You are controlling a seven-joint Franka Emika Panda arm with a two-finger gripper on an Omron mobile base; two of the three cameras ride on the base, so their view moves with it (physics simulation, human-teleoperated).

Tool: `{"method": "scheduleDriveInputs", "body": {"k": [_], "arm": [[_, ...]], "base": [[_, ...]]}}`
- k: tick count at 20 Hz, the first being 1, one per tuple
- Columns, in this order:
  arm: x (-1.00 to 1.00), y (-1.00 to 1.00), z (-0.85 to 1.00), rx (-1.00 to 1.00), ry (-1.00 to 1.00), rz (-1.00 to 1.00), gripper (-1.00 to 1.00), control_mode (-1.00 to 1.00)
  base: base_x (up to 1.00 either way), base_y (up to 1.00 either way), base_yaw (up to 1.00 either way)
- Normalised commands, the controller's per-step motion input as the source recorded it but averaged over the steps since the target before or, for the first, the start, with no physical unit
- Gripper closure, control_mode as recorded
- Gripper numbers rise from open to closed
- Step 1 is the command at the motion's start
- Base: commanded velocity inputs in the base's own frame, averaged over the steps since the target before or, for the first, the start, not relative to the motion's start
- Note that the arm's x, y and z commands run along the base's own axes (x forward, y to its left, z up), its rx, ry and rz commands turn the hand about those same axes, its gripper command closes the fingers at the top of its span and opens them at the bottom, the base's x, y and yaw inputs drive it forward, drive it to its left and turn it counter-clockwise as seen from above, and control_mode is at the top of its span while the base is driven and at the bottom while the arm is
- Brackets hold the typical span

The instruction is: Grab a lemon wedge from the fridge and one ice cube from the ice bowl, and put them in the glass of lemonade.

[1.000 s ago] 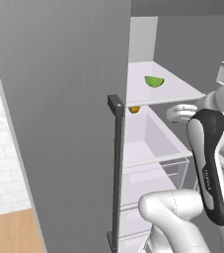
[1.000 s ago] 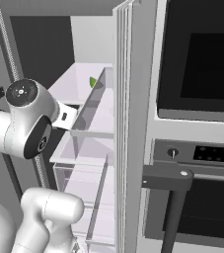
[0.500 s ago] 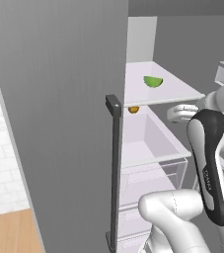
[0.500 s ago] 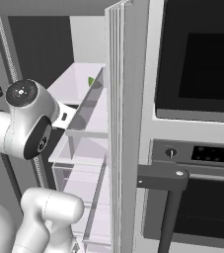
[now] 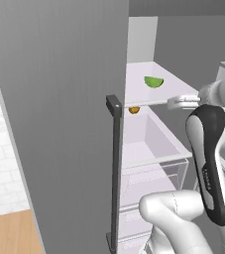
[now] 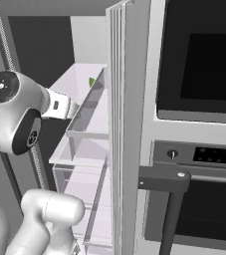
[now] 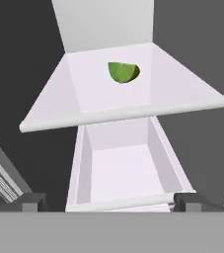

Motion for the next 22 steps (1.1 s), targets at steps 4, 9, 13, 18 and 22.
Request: {"method": "scheduleDriveInputs", "body": {"k": [4,9,13,18,22], "arm": [[0.01,0.0,0.64,-0.12,-0.06,0.06,-1.0,-1.0],[0.12,0.0,0.47,-0.09,0.0,0.05,-1.0,-1.0],[0.6,0.0,0.18,-0.08,0.01,-0.01,-1.0,-1.0],[0.48,0.0,-0.2,-0.02,-0.01,-0.04,-1.0,-1.0],[0.78,0.01,-0.24,-0.1,0.15,0.0,-1.0,-1.0]], "base": [[0.0,0.0,0.0],[0.0,0.0,0.0],[0.0,0.0,0.0],[0.0,0.0,0.0],[0.0,0.0,0.0]]}}
